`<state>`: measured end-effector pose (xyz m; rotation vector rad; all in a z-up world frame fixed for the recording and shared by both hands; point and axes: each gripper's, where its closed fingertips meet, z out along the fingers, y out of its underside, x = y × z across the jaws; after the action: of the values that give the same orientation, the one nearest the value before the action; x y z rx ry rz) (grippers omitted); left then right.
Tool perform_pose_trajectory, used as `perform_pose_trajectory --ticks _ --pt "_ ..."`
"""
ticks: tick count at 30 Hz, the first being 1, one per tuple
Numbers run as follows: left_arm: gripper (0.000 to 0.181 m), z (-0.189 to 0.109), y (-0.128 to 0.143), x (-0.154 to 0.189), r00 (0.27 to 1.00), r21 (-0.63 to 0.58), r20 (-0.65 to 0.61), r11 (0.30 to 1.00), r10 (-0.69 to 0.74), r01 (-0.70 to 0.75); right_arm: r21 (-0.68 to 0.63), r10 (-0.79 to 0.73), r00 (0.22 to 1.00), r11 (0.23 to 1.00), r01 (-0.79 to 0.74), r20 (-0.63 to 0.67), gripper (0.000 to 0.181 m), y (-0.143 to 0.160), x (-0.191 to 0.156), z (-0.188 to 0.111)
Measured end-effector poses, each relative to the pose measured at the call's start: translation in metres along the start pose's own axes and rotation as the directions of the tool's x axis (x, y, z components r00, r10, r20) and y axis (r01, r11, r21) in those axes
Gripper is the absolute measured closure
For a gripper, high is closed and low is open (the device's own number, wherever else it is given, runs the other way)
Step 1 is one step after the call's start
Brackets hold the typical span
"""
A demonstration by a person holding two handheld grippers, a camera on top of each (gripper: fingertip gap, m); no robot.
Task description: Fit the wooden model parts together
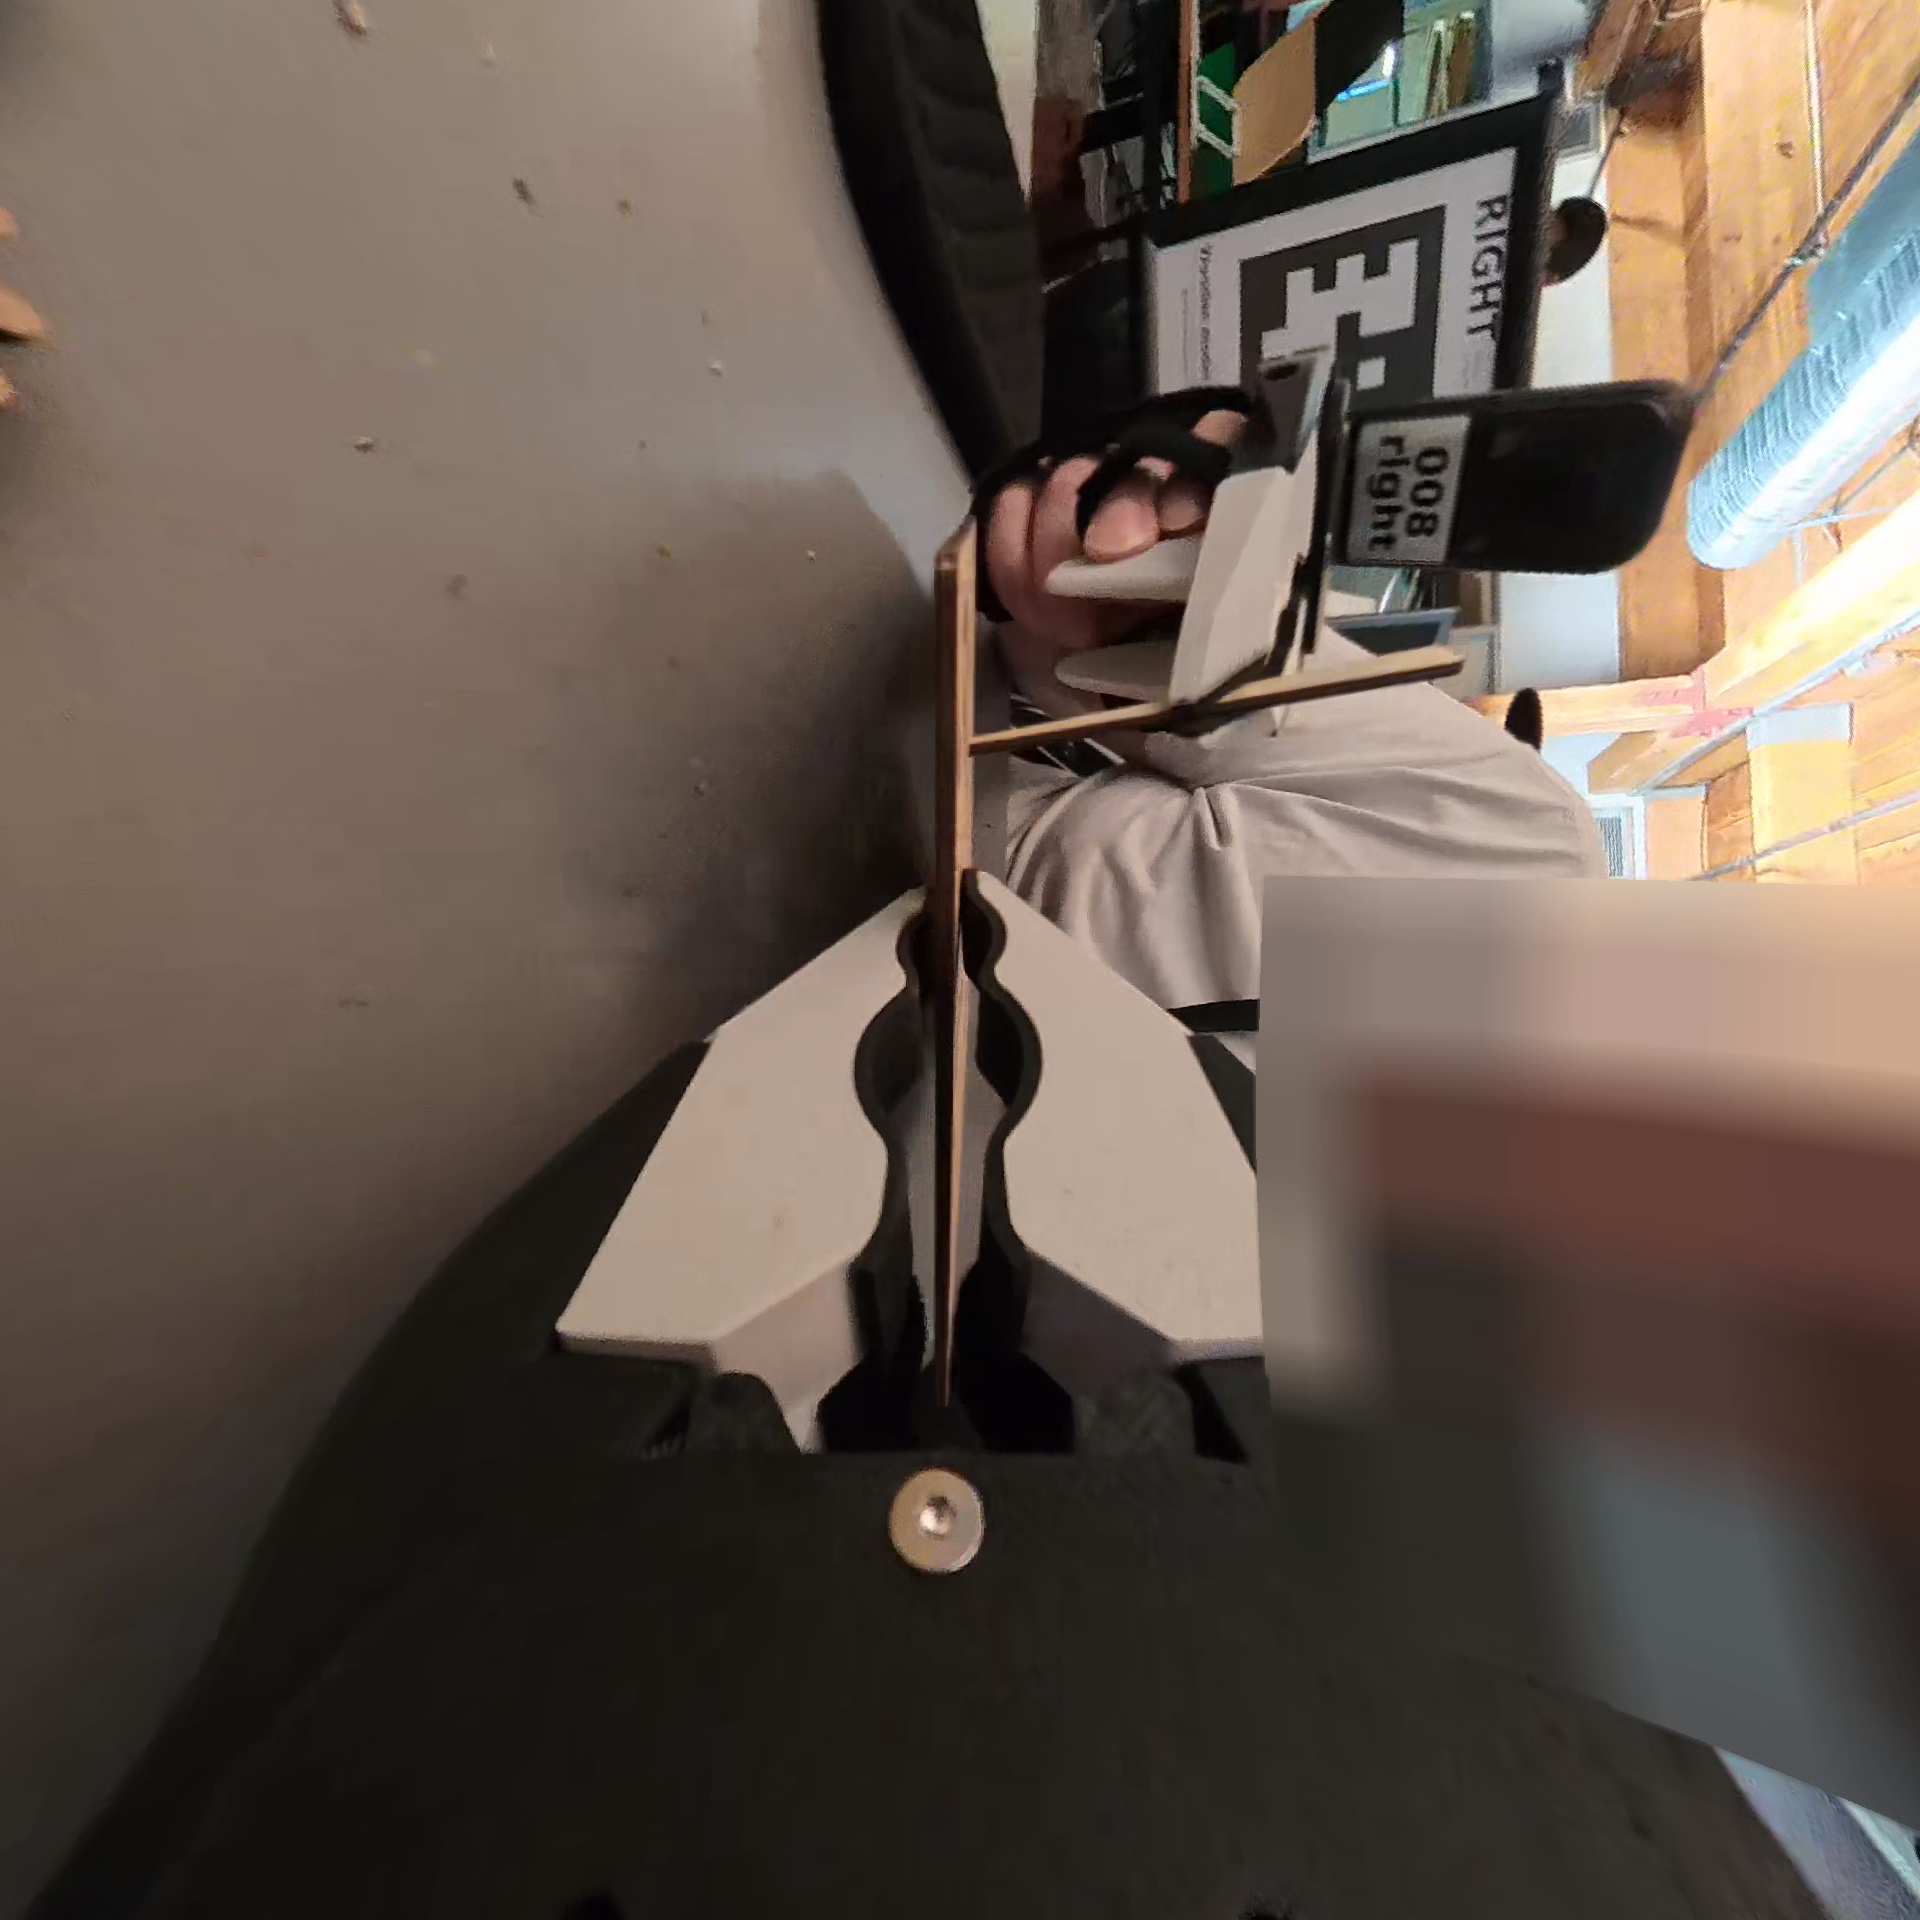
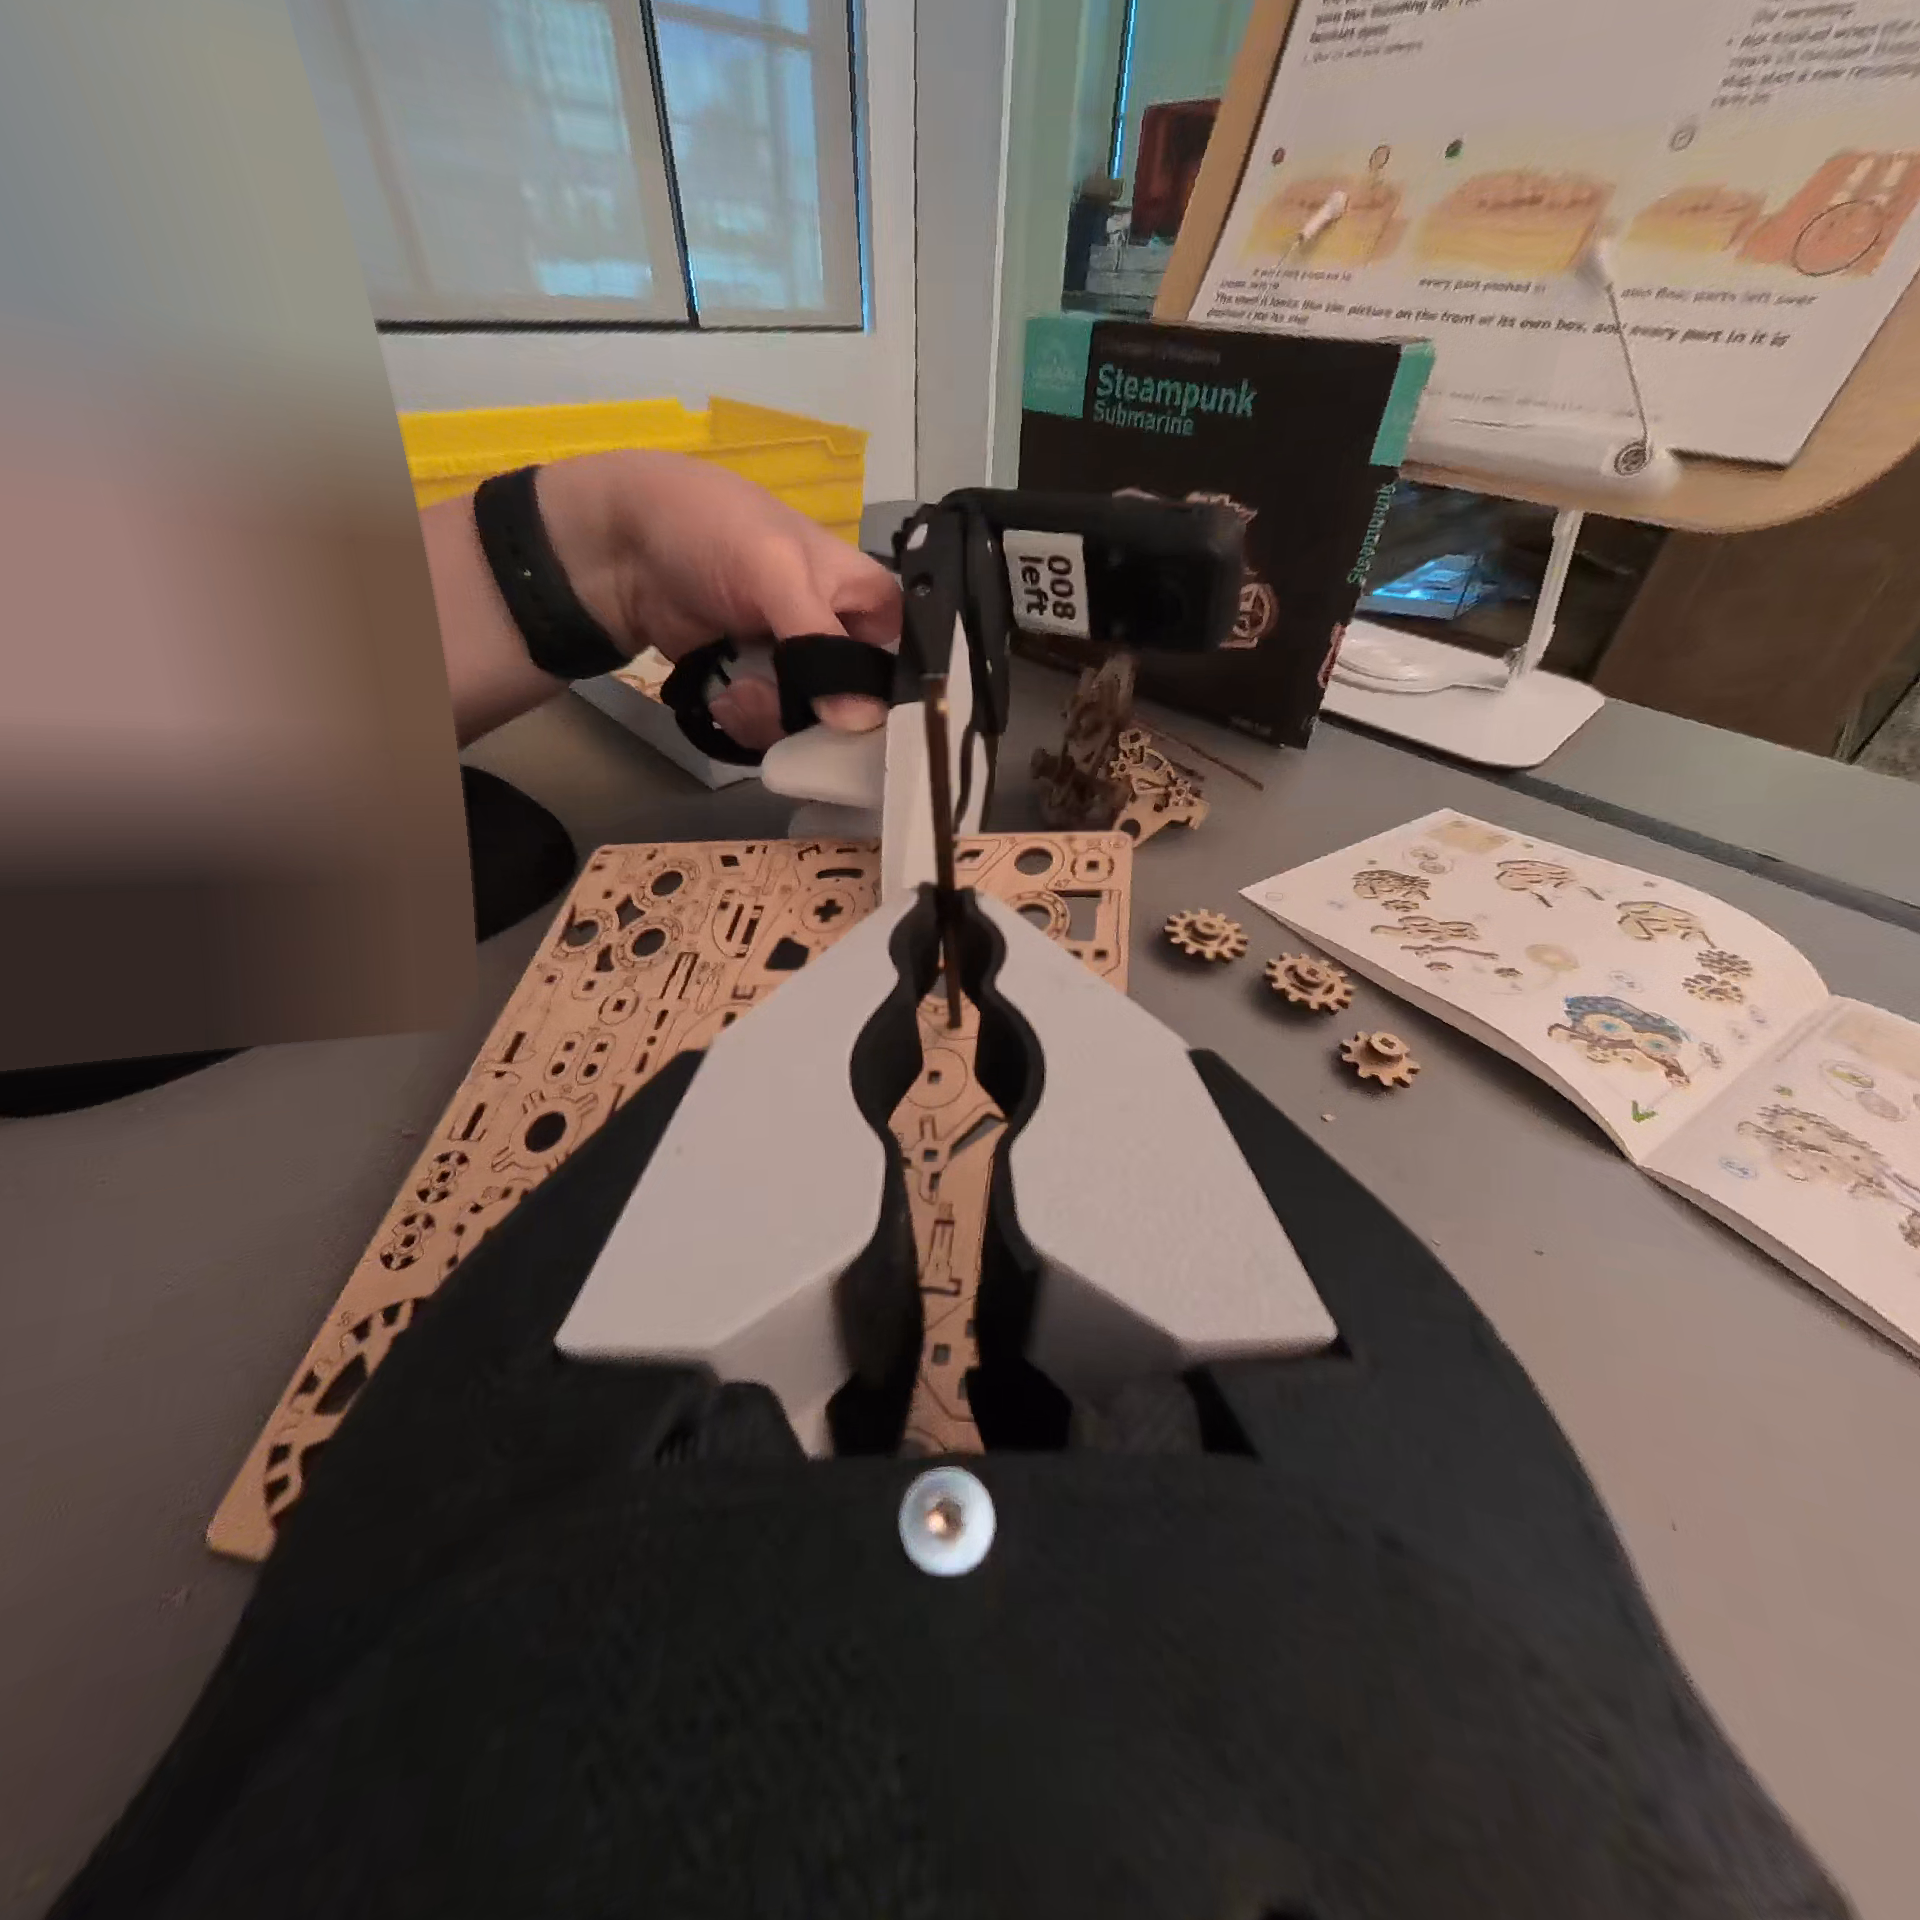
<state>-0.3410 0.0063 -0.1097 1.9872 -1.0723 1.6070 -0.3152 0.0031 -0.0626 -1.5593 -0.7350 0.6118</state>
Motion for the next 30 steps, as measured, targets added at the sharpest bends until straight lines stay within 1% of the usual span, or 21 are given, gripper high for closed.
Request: perform_pose_trajectory --ticks 4,5,6,7,8,10,11,12,13,14,15,17,18,19,20,22,23,24,26,27,30 --pt "0.179 0.004 0.002 -0.001 1.0 -0.019 0.025 1.0 0.005 -0.004 -0.006 -0.071 0.997 0.997 0.071 0.012 0.18 0.0 -0.006 -0.001" --pt "0.179 0.005 0.002 -0.001 1.0 -0.017 0.027 1.0 0.003 -0.002 0.003 -0.054 0.998 0.999 0.053 0.013 0.18 0.0 -0.004 -0.003" --pt "0.179 0.006 0.003 0.003 1.0 -0.024 0.01 1.0 0.006 -0.005 0.029 0.011 1.0 1.0 -0.012 0.029 0.18 -0.002 -0.001 -0.005" --pt "0.18 0.006 0.001 0.003 1.0 -0.014 0.023 1.0 0.011 -0.011 0.031 0.087 0.995 0.996 -0.088 0.041 0.18 -0.001 0.003 -0.007" --pt "0.179 0.007 0.0 0.0 0.998 -0.008 0.055 1.0 0.013 -0.012 0.025 0.098 0.994 0.995 -0.099 0.037 0.18 0.002 0.004 -0.006" --pt "0.178 0.011 0.003 -0.01 0.99 -0.035 0.144 0.999 0.011 -0.006 -0.111 -0.052 0.999 0.992 0.052 0.008 0.179 0.017 -0.003 0.004" --pt "0.178 0.016 0.003 -0.009 0.989 -0.041 0.144 0.999 0.009 -0.003 -0.11 -0.133 0.991 0.985 0.131 -0.013 0.18 0.014 -0.007 0.006" --pt "0.176 0.019 0.005 -0.009 0.988 -0.053 0.152 0.999 0.015 -0.007 -0.14 -0.171 0.985 0.976 0.167 -0.021 0.179 0.014 -0.008 0.008" --pt "0.175 0.018 0.005 -0.013 0.984 -0.055 0.177 0.998 0.02 -0.011 -0.144 -0.139 0.99 0.98 0.135 -0.019 0.179 0.015 -0.008 0.009" --pt "0.176 0.016 0.004 -0.011 0.988 -0.049 0.157 0.999 0.008 -0.001 -0.099 -0.057 0.998 0.993 0.057 -0.001 0.18 0.01 -0.007 0.008" --pt "0.176 0.014 0.004 -0.008 0.991 -0.039 0.136 0.999 0.008 -0.003 -0.054 0.069 0.998 0.996 -0.068 0.008 0.18 0.007 0.0 0.005" --pt "0.178 0.012 0.0 -0.003 0.992 -0.013 0.127 1.0 0.022 -0.021 0.017 0.298 0.953 0.954 -0.299 0.051 0.18 0.007 0.012 -0.003" --pt "0.178 0.011 -0.001 -0.003 0.991 -0.009 0.128 1.0 0.031 -0.03 0.033 0.349 0.936 0.936 -0.351 0.056 0.181 0.009 0.016 -0.006" --pt "0.178 0.011 -0.002 -0.005 0.989 -0.004 0.143 1.0 0.024 -0.024 0.025 0.328 0.944 0.944 -0.329 0.04 0.18 0.012 0.015 -0.007" --pt "0.177 0.01 -0.001 -0.008 0.988 -0.007 0.152 1.0 0.018 -0.017 0.016 0.26 0.965 0.965 -0.26 0.022 0.18 0.013 0.012 -0.008" --pt "0.176 0.008 0.0 -0.009 0.989 -0.013 0.149 1.0 0.01 -0.009 -0.015 0.029 1.0 0.999 -0.029 -0.01 0.18 0.009 -0.003 -0.007" --pt "0.176 0.008 0.001 -0.012 0.984 -0.023 0.177 1.0 0.015 -0.011 -0.05 -0.035 0.999 0.998 0.034 -0.009 0.18 0.011 -0.008 -0.003" --pt "0.176 0.01 0.003 -0.014 0.982 -0.041 0.19 0.999 0.018 -0.011 -0.072 -0.052 0.999 0.996 0.052 -0.002 0.18 0.012 -0.012 0.001" --pt "0.175 0.015 0.005 -0.012 0.984 -0.055 0.177 0.998 0.018 -0.009 -0.08 -0.042 0.999 0.996 0.042 -0.002 0.18 0.009 -0.009 0.006" --pt "0.175 0.015 0.005 -0.014 0.98 -0.061 0.198 0.998 0.025 -0.013 -0.101 -0.011 1.0 0.995 0.01 -0.009 0.18 0.011 -0.005 0.007" --pt "0.176 0.005 0.0 -0.013 0.984 -0.006 0.177 1.0 0.005 -0.004 -0.07 0.107 0.993 0.992 -0.11 -0.043 0.181 0.012 0.012 -0.001"
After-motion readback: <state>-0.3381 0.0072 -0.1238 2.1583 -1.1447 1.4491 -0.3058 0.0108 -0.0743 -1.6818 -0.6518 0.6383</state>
